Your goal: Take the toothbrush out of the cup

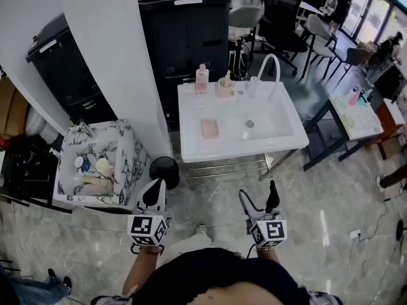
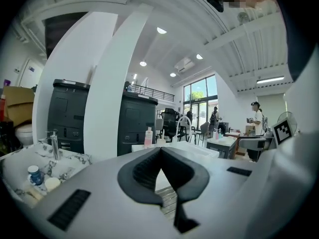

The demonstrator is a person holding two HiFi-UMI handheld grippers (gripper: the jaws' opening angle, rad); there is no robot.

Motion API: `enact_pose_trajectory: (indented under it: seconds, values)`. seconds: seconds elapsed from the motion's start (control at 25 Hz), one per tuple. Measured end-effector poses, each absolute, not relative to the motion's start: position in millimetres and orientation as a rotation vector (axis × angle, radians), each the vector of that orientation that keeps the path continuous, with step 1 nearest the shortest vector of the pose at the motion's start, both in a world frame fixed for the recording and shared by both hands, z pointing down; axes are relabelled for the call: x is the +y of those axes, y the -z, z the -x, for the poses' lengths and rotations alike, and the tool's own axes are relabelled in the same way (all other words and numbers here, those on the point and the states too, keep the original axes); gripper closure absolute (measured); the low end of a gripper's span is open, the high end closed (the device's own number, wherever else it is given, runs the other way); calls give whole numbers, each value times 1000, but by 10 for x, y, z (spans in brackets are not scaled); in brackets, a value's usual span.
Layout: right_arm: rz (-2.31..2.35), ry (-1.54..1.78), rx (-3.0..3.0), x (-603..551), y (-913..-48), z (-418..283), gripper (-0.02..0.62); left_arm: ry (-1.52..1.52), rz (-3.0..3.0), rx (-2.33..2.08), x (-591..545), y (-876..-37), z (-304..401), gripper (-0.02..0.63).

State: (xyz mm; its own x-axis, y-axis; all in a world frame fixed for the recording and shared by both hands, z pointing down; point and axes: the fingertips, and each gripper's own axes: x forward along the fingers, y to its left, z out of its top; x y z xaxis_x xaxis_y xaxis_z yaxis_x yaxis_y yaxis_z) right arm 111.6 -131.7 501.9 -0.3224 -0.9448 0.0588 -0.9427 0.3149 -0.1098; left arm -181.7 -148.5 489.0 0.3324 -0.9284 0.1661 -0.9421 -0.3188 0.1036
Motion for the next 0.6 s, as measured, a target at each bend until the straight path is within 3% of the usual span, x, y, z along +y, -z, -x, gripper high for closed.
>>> enact_pose_trajectory:
  seconds: [0.6]
  values:
    - [1761,169,2647,-2460,-5084,-1006,124,-72,-2358,-1802,-2376,-4800,1802,603]
